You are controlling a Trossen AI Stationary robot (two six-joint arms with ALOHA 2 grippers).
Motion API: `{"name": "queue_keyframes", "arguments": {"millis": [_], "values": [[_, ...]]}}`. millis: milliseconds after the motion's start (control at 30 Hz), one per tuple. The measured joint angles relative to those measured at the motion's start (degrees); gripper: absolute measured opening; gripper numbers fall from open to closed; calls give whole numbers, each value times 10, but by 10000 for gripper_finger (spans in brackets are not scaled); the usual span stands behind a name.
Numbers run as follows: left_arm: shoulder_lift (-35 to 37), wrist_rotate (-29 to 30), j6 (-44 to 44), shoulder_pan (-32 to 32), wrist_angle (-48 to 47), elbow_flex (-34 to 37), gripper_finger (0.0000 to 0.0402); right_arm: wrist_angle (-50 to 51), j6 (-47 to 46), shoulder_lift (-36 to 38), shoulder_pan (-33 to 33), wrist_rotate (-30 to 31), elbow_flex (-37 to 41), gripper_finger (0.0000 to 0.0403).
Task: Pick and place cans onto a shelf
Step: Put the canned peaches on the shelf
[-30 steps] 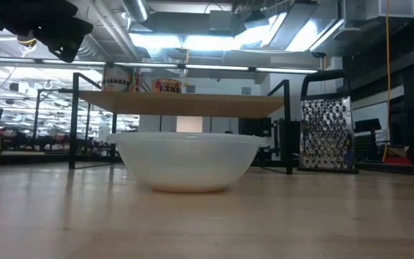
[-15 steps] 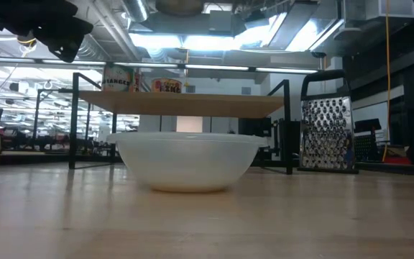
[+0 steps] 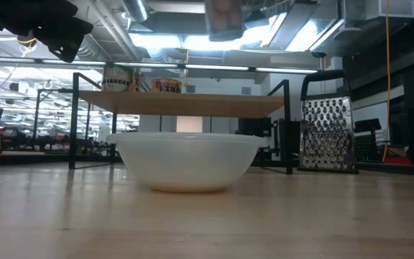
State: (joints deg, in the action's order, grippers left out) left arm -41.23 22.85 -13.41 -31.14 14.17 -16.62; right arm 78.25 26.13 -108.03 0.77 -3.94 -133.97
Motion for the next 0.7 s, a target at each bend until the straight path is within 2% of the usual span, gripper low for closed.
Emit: {"name": "queue_keyframes", "arguments": {"millis": [233,400,700], "values": [[0,0,0,0,0,0,128,85,41,21,-87,-88,4,0],[0,2,0,0,0,0,128,83,127,22,-150,-186,42,0],[0,28,0,0,0,0,128,27,210,22,-238,-223,114,0]]}}
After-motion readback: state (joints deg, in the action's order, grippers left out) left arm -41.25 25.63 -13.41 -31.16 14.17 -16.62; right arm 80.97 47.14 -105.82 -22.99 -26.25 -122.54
